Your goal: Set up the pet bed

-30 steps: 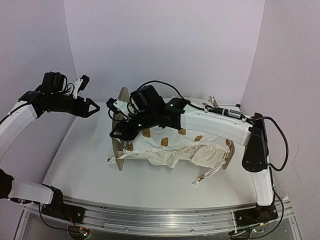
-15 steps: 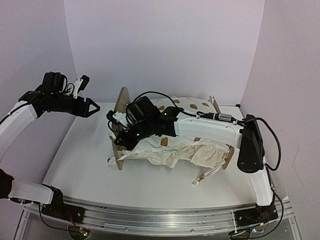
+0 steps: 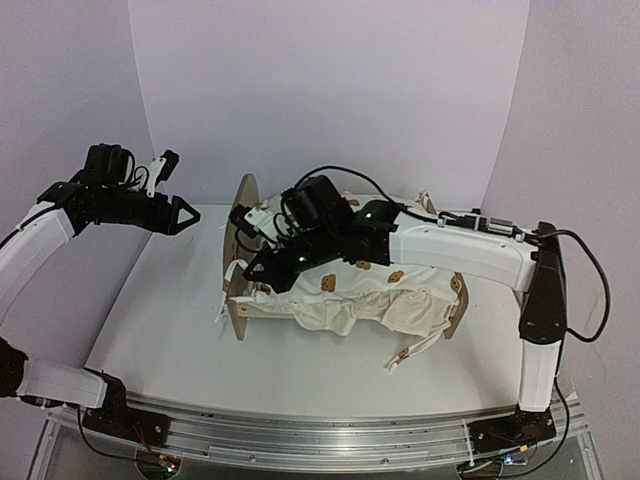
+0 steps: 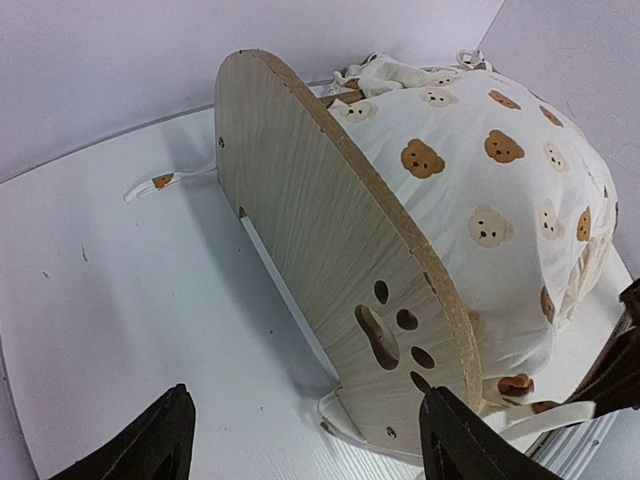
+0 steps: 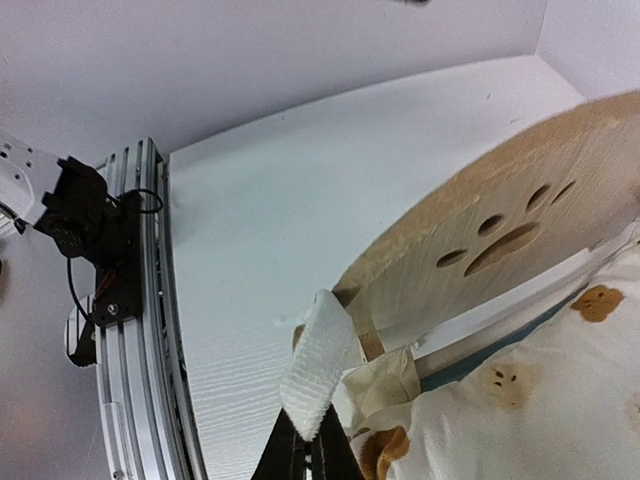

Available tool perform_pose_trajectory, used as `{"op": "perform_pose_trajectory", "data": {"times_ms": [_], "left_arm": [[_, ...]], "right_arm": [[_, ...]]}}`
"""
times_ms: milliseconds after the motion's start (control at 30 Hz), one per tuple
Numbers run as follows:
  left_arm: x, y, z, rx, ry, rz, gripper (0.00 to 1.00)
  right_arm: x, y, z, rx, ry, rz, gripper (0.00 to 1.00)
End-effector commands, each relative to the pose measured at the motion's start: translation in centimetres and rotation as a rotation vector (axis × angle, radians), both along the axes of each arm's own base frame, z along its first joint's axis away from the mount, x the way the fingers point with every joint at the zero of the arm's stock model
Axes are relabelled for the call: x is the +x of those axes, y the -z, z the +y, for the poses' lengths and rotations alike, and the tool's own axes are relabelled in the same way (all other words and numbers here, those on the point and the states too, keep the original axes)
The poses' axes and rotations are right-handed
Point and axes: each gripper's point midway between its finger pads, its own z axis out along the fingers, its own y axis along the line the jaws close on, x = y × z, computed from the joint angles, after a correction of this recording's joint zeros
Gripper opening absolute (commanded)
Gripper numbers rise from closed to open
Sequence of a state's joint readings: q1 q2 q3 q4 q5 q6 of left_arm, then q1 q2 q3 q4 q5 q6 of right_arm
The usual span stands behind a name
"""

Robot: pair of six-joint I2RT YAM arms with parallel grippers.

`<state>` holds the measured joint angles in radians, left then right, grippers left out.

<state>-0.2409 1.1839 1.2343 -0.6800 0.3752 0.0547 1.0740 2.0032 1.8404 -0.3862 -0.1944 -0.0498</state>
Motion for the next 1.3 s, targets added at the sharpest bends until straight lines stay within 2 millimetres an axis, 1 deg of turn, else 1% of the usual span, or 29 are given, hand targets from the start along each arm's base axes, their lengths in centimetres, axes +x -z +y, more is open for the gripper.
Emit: {"op": "perform_pose_trajectory", "data": {"times_ms": [0, 167, 267, 367, 467, 567, 633, 733, 867, 1067, 1133, 1167, 1267], "left_arm": [[0.3, -1.6, -0.2, -0.013, 0.021, -0.056, 0.78], [0.3, -1.6, -0.2, -0.011, 0.023, -0.058, 0.78], [0.3, -1.5, -0.3, -0.013, 0.026, -0.054, 0.78], [0.4, -1.6, -0.5, -0.019, 0.032, -0.056, 0.78], [0.4, -1.6, -0.5, -0.022, 0.035, -0.054, 0.78], [0.3, -1.4, -0.6, -0.024, 0.041, -0.051, 0.78], [0.3, -1.3, -0.6, -0.026, 0.041, -0.048, 0.78], [0.2, -1.2, -0.7, -0.03, 0.046, -0.046, 0.78], [0.1, -1.2, -0.7, -0.028, 0.047, -0.047, 0.78], [-0.1, -1.0, -0.7, -0.03, 0.049, -0.047, 0.78], [-0.1, -1.0, -0.7, -0.031, 0.048, -0.047, 0.78], [-0.2, -1.0, -0.7, -0.031, 0.05, -0.048, 0.78], [-0.2, -0.8, -0.7, -0.032, 0.052, -0.043, 0.78]], "right_arm": [[1.3, -5.2, -2.6, 0.099, 0.11, -0.017, 0.0], [3.4, -3.9, -5.4, 0.073, 0.263, 0.039, 0.0], [4.0, -3.8, -5.8, 0.081, 0.306, 0.049, 0.0], [4.6, -4.9, -5.5, 0.12, 0.324, 0.04, 0.0], [5.3, -6.7, -5.0, 0.194, 0.34, 0.043, 0.0], [7.3, -7.6, -5.2, 0.256, 0.449, 0.051, 0.0], [8.2, -7.6, -4.6, 0.289, 0.493, 0.079, 0.0], [9.3, -6.2, -3.5, 0.308, 0.541, 0.121, 0.0], [10.3, -5.5, -2.1, 0.367, 0.555, 0.146, 0.0], [12.0, -3.7, -1.8, 0.365, 0.626, 0.127, 0.0], [12.3, -3.8, -1.8, 0.396, 0.639, 0.112, 0.0], [12.4, -4.1, -1.8, 0.43, 0.633, 0.099, 0.0], [12.7, -6.6, -1.4, 0.538, 0.607, 0.044, 0.0]]}}
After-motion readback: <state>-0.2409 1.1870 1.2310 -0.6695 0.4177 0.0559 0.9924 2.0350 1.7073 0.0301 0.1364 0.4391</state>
